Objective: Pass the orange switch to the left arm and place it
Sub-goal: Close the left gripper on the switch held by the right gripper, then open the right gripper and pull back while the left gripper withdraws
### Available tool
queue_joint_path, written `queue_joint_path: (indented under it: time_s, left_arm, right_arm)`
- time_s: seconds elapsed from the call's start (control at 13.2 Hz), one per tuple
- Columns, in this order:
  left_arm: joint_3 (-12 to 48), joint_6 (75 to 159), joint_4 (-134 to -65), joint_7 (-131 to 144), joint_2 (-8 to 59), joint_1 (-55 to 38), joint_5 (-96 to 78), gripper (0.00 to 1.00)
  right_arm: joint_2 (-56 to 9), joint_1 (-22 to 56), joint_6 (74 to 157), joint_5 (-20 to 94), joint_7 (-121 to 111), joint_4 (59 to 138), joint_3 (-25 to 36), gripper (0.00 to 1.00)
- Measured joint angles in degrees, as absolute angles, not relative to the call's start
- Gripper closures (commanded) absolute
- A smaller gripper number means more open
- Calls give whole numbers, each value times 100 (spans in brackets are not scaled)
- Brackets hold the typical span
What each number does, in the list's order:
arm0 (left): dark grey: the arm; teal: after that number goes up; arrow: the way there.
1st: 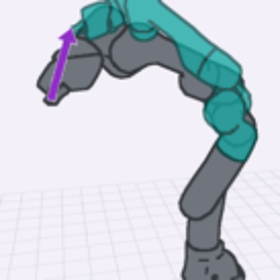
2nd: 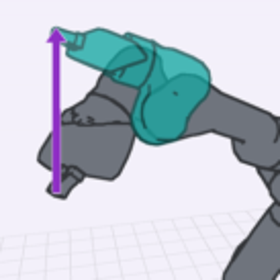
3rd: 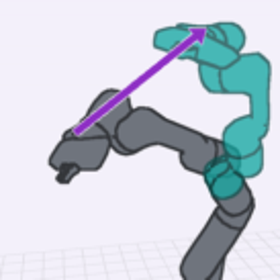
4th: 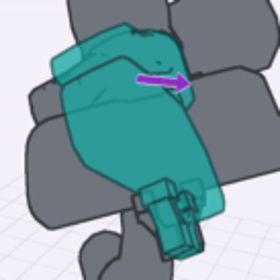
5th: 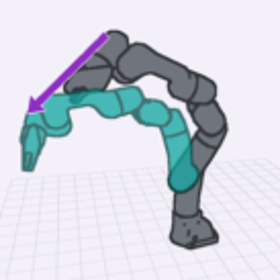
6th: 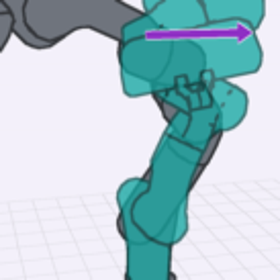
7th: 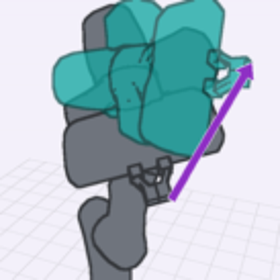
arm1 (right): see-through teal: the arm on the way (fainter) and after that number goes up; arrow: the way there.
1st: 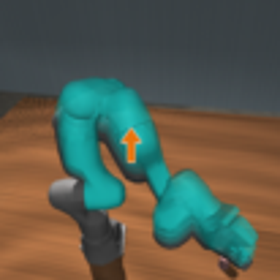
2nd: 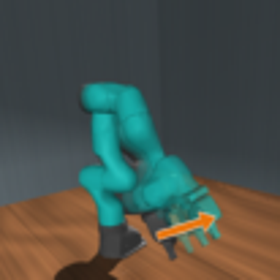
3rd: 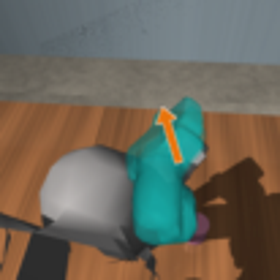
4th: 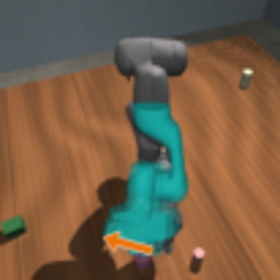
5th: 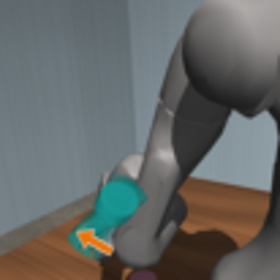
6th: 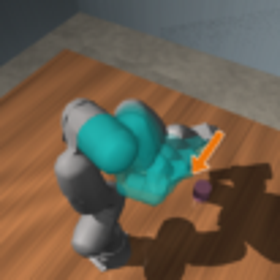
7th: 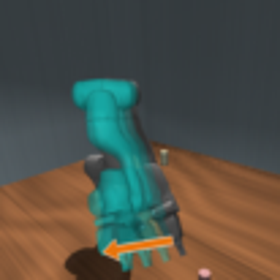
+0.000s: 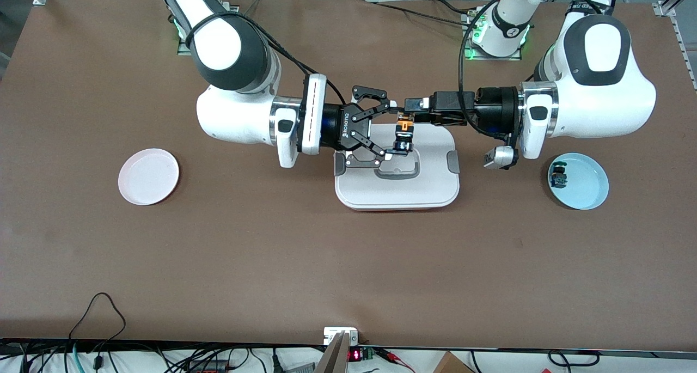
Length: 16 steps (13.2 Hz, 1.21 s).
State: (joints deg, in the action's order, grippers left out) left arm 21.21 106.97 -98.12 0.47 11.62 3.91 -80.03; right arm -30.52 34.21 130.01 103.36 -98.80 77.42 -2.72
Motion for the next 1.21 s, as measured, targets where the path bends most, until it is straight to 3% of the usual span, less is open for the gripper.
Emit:
queue_joint_path:
  time_s: [0.08, 0.15, 0.3, 0.38, 0.53, 0.76, 0.91, 0.98, 1.06, 1.21]
  left_arm:
    - [2121, 10707, -9812, 36, 1163, 391, -8020, 26]
    - [2121, 10757, -9810, -23, 1163, 390, -8021, 31]
    - [2121, 10856, -9810, -225, 1171, 390, -8022, 31]
    - [2121, 10869, -9810, -275, 1184, 389, -8022, 38]
    - [2121, 10887, -9801, -329, 1214, 389, -8022, 58]
    - [2120, 10896, -9786, -419, 1243, 389, -8024, 97]
    - [2120, 10897, -9785, -420, 1243, 390, -8025, 100]
    - [2120, 10897, -9785, -420, 1243, 390, -8025, 100]
    - [2120, 10898, -9785, -420, 1243, 390, -8025, 100]
    - [2120, 10901, -9772, -424, 1244, 393, -8034, 100]
  right_arm:
    - [-3052, 3483, 13001, 10358, -9880, 7742, -196, 87]
    - [-3052, 3521, 13001, 10390, -9880, 7742, -163, 87]
    - [-3052, 3549, 13003, 10420, -9880, 7742, -138, 87]
    - [-3052, 3549, 13003, 10424, -9880, 7741, -136, 87]
    - [-3052, 3550, 13003, 10439, -9880, 7741, -133, 87]
    - [-3050, 3562, 13004, 10472, -9880, 7732, -129, 87]
    - [-3050, 3563, 13004, 10472, -9883, 7730, -126, 87]
    - [-3050, 3564, 13004, 10472, -9884, 7730, -125, 60]
    - [-3051, 3565, 13004, 10476, -9884, 7730, -125, 4]
    - [-3060, 3580, 12989, 10754, -9853, 7738, -124, 0]
